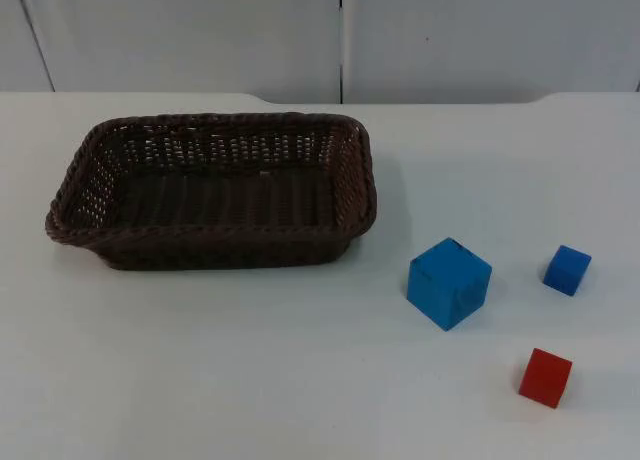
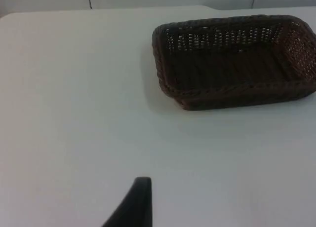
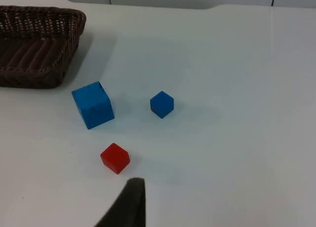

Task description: Pick up the basket with the left hand and place the largest block into the basket with the right hand.

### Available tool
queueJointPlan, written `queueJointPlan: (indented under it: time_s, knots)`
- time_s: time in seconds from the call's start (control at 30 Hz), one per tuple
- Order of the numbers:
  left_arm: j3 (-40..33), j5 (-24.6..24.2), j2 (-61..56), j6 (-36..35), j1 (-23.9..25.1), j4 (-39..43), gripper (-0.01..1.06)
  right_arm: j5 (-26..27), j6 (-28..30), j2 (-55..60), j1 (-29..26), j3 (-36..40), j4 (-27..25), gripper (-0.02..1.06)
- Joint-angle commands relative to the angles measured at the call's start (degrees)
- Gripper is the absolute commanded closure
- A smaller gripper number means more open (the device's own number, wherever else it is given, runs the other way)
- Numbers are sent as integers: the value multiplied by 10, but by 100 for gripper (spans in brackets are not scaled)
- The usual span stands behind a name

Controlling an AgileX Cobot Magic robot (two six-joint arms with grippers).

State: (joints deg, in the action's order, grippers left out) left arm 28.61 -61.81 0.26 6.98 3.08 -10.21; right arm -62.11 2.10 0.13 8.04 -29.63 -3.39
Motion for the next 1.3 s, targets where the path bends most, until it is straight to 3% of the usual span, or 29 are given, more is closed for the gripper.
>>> queueJointPlan:
  time_s: [0.0,0.2,0.8,1.27]
  knots:
    - [6,-11,-3,-4,3,-8,0,3,-1,-1,-4,1,-1,-1]
    - [33,-31,38,-4,3,-13,0,3,-1,-1,-4,1,-1,-1]
    - [149,-28,191,-4,3,-18,0,3,-1,-1,-4,1,-1,-1]
    - [290,-17,406,19,3,-32,0,3,-1,-1,-4,1,-1,-1]
